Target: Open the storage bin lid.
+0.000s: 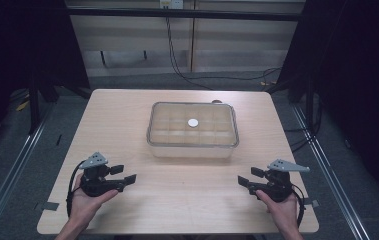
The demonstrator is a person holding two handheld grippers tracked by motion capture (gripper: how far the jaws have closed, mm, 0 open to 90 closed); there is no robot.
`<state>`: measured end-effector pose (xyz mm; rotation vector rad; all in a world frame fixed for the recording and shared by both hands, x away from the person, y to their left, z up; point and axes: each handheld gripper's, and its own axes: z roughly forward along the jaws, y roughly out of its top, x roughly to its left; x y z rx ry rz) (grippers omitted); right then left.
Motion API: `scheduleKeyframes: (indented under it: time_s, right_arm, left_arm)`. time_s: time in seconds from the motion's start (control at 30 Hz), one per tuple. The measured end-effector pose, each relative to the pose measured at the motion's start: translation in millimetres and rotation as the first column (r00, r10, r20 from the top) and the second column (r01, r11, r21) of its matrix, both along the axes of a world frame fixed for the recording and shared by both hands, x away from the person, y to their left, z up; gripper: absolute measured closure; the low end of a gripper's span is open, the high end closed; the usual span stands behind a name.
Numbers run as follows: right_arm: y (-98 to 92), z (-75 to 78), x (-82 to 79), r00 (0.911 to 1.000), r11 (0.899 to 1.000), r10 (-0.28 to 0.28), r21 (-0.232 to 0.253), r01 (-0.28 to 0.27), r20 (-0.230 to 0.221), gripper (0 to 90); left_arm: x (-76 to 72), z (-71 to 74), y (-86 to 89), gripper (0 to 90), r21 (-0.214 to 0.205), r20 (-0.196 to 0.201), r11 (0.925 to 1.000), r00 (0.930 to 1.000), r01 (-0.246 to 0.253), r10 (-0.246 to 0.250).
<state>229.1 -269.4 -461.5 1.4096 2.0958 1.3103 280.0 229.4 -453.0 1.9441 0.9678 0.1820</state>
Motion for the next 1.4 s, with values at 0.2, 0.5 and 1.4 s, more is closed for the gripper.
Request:
scheduleKeyframes:
  time_s: [0.2,0.5,1.4]
  right_arm:
    - [2.4,2.7,5.0,0.9997,1.0,0.023,0.0,-0.023,-0.008,31.7]
    - [1.8,9.5,17.3,0.9981,0.998,0.05,0.04,-0.048,-0.037,36.2]
    - [4.7,31.7,49.8,0.9975,0.997,0.067,0.034,-0.066,-0.024,32.3]
  left_arm:
    - [4.9,4.2,-8.4,33.3,0.028,0.006,0.9995,0.9999,0.015,-0.015]
    - [10.6,9.1,-19.6,31.2,0.023,-0.007,0.9981,0.9983,0.057,-0.057]
    - [48.1,29.5,-31.9,31.3,0.021,0.016,0.9986,0.9987,0.049,-0.049]
